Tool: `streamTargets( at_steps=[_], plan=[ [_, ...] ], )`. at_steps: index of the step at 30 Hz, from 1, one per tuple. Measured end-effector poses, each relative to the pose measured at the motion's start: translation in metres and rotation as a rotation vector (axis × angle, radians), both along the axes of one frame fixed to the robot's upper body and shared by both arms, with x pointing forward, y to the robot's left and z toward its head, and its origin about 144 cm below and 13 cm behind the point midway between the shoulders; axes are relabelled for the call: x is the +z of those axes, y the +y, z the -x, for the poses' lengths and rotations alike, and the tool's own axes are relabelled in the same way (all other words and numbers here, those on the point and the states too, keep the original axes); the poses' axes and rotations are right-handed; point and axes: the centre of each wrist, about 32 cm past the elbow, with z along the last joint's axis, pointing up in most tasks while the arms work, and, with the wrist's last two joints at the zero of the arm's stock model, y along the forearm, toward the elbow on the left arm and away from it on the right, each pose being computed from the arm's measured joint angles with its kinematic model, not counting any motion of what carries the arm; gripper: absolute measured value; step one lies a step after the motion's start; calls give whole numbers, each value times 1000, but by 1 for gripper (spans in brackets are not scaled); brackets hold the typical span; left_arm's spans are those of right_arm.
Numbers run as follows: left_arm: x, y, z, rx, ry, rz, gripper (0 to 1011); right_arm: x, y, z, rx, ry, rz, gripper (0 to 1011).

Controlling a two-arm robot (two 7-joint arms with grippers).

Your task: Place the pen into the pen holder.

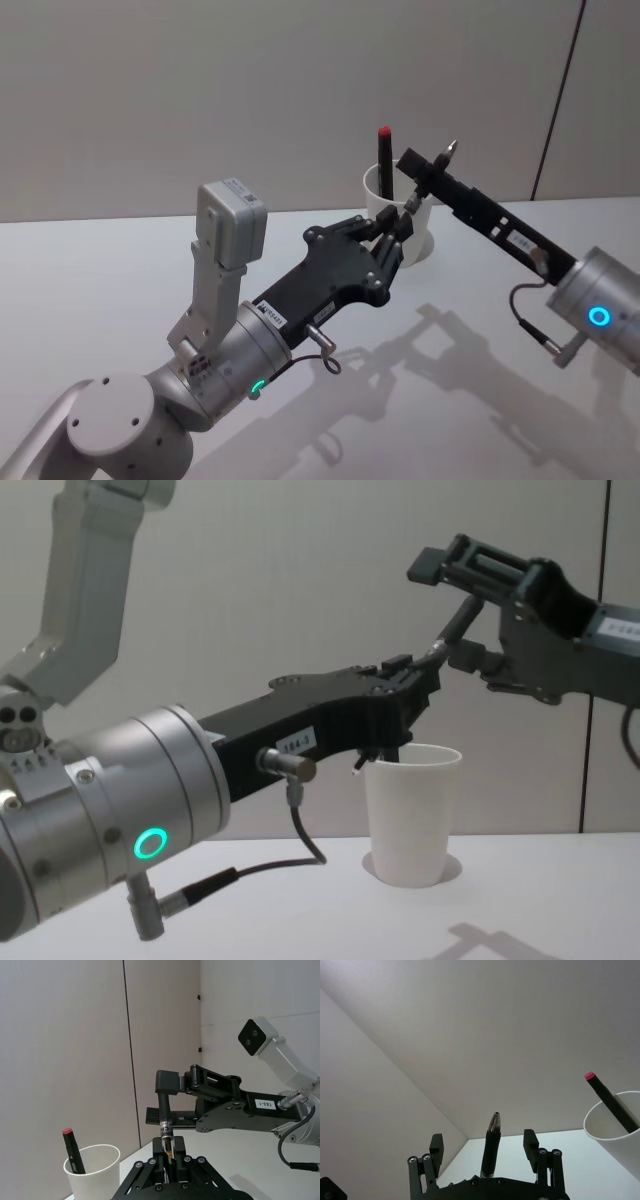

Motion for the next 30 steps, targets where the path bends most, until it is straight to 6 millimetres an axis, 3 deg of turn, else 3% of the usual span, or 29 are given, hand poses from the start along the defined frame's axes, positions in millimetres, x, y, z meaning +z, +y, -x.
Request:
streamTargets(
  at_steps=[11,30],
  plan=[
    [0,0,0,0,0,0,133,0,10,-1,-8,-4,7,1001],
    [0,0,0,0,0,0,134,-4,10,5,-43,12,3,1001]
  ],
)
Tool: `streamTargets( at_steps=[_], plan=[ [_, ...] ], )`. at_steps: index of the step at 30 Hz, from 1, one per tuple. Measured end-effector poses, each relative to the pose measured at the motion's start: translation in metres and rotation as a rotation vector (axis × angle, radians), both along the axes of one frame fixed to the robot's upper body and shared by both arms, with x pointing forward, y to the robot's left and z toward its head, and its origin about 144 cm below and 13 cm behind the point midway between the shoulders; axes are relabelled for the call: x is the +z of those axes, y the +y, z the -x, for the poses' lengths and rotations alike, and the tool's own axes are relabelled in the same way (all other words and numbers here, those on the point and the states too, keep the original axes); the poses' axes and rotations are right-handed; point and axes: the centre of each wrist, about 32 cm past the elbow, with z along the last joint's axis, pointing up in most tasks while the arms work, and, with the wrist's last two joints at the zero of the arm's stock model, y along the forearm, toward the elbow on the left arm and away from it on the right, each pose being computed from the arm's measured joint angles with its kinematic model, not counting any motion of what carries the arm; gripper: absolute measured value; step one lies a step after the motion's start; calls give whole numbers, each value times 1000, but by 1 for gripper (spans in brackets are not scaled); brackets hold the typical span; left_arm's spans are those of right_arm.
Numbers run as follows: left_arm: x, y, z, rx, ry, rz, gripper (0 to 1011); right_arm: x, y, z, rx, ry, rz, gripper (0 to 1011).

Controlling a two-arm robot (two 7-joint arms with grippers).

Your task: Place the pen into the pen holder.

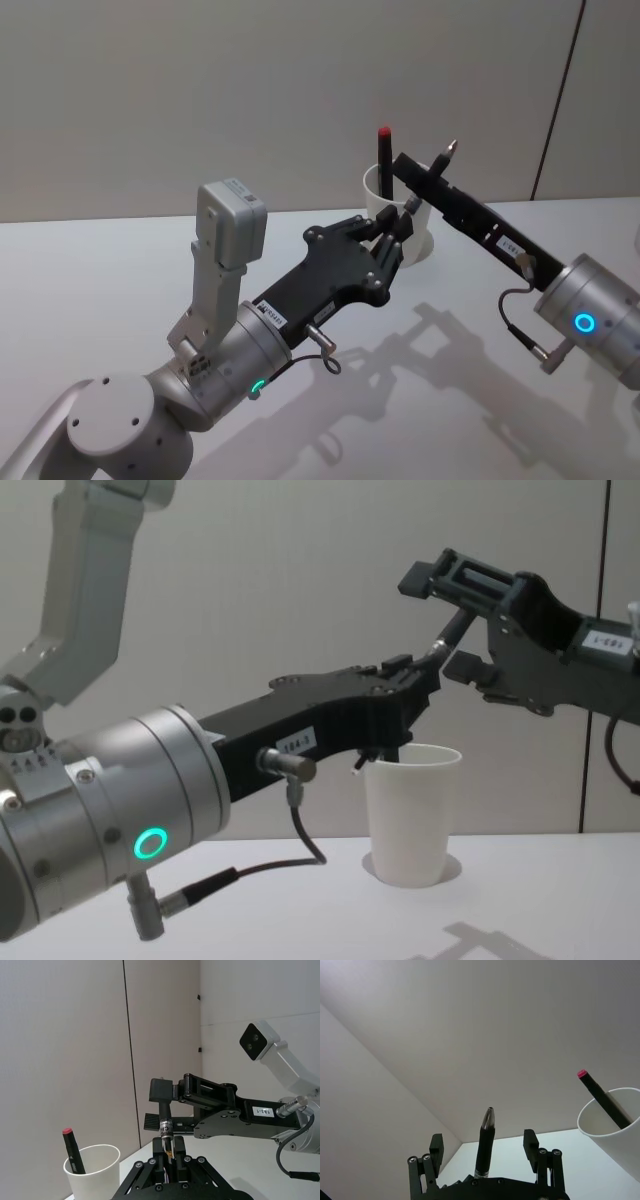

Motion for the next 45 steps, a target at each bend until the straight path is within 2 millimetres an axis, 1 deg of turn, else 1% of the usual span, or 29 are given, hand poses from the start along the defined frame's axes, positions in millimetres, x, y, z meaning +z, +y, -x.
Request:
streamTargets(
  at_steps=[28,45],
  plan=[
    [0,0,0,0,0,0,133,0,13,-7,1,-10,-15,1001],
    [0,0,0,0,0,0,133,0,10,-3,-12,-3,-20,1001]
  ],
)
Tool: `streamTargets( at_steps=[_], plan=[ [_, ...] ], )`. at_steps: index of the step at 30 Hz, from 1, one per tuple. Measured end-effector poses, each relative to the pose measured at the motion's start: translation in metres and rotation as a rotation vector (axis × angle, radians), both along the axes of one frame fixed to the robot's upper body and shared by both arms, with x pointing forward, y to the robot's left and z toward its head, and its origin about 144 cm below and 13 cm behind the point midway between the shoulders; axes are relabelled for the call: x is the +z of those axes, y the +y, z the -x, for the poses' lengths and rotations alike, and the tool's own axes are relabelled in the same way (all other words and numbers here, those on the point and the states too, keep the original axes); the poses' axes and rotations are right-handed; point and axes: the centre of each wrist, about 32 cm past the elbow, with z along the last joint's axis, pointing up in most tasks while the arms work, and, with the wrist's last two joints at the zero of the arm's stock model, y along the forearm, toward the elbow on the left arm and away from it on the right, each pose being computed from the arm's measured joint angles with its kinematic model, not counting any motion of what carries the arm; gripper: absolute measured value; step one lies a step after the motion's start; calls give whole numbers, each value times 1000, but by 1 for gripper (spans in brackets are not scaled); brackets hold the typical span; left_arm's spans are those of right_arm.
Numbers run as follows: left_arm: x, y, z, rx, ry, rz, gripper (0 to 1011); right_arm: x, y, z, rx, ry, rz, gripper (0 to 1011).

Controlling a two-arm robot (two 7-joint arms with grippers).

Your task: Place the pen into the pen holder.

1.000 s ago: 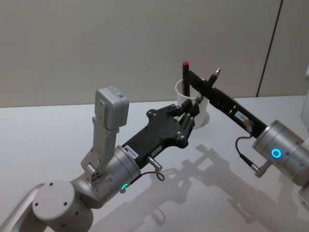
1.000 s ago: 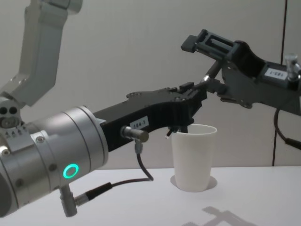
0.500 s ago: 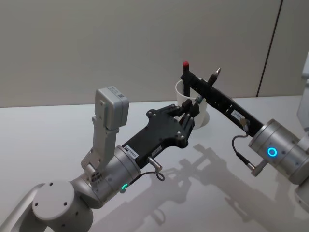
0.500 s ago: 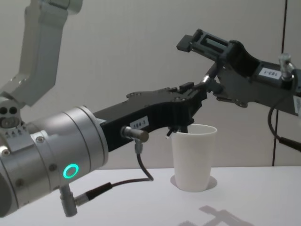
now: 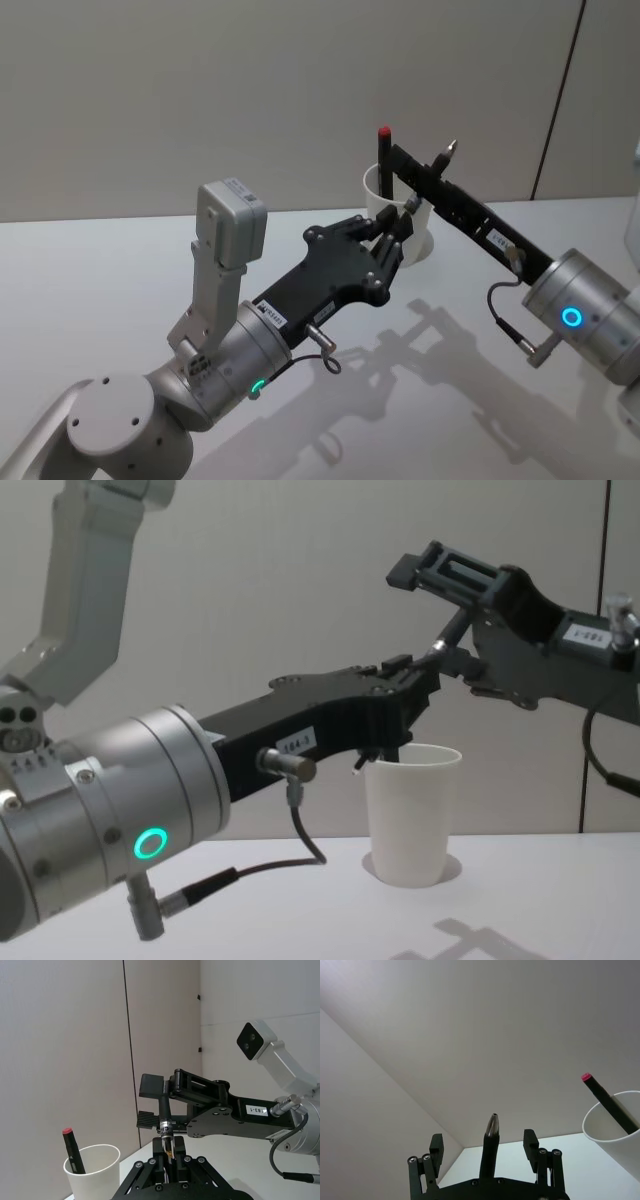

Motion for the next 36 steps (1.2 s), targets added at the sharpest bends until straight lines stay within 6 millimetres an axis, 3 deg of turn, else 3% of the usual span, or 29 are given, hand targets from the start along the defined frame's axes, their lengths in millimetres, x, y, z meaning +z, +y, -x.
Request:
streamTargets(
  at_steps=[10,13,20,36],
  plan=[
    [0,0,0,0,0,0,133,0,-2,2,-6,3,-2,998],
    [0,0,0,0,0,0,134,1,-2,3,-8,4,-2,953],
    [0,0,0,0,0,0,133,1,-3,3,-9,4,-3,778],
    [0,0,0,0,0,0,133,1,-4,4,-11,5,-4,253]
  ],
)
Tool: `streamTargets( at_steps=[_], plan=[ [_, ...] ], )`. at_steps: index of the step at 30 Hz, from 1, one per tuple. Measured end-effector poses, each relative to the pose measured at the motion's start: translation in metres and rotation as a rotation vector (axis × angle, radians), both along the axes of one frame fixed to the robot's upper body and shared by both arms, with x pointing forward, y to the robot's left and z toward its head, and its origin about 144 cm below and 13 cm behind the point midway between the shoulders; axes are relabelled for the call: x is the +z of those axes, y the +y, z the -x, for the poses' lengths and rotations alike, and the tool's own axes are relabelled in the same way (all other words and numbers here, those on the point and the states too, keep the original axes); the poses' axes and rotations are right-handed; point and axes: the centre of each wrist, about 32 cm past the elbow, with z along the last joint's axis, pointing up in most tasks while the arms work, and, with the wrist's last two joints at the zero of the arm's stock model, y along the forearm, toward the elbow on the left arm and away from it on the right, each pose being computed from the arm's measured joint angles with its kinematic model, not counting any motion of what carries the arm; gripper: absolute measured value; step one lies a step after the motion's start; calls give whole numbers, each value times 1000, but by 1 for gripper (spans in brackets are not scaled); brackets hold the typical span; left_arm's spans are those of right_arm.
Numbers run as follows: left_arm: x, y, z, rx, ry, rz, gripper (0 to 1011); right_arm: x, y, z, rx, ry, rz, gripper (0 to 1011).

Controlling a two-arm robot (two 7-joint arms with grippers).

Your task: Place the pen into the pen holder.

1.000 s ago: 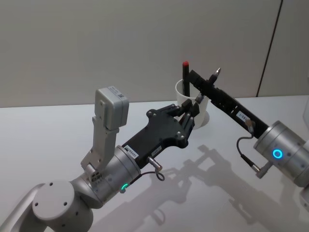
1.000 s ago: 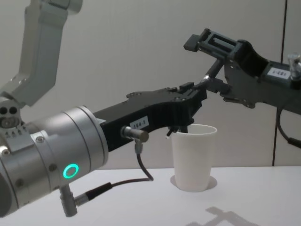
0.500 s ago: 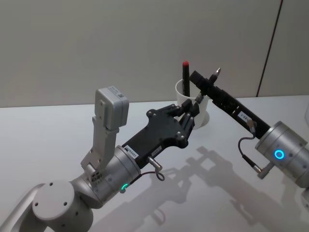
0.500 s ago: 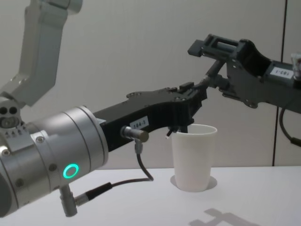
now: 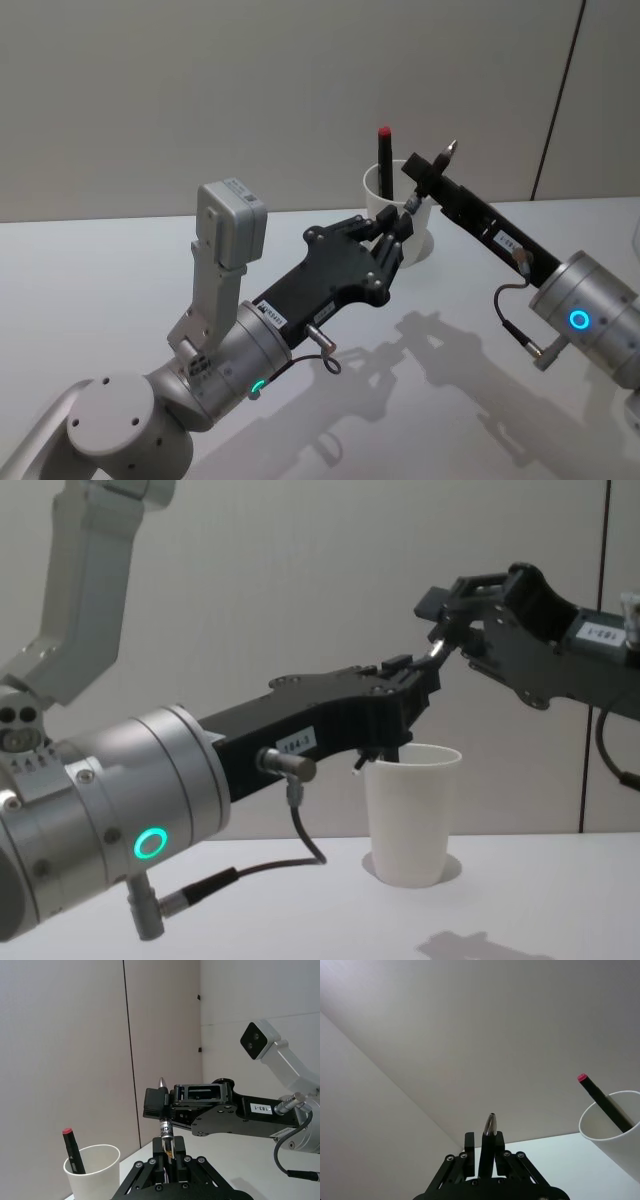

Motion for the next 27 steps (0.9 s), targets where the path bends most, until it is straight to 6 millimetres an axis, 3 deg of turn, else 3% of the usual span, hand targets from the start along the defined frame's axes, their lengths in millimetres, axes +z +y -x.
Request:
streamTargets(
  at_steps=[5,17,20,22,27],
  plan=[
    [0,0,0,0,0,0,133,0,0,0,1,0,-1,125],
    [0,0,0,0,0,0,138,0,0,0,-1,1,1,125],
    [0,0,0,0,0,0,195,0,0,0,-1,1,1,124],
    [0,0,0,0,0,0,299,0,0,0,-1,2,1,124],
    [0,0,0,0,0,0,436,0,0,0,-1,1,1,124]
  ],
)
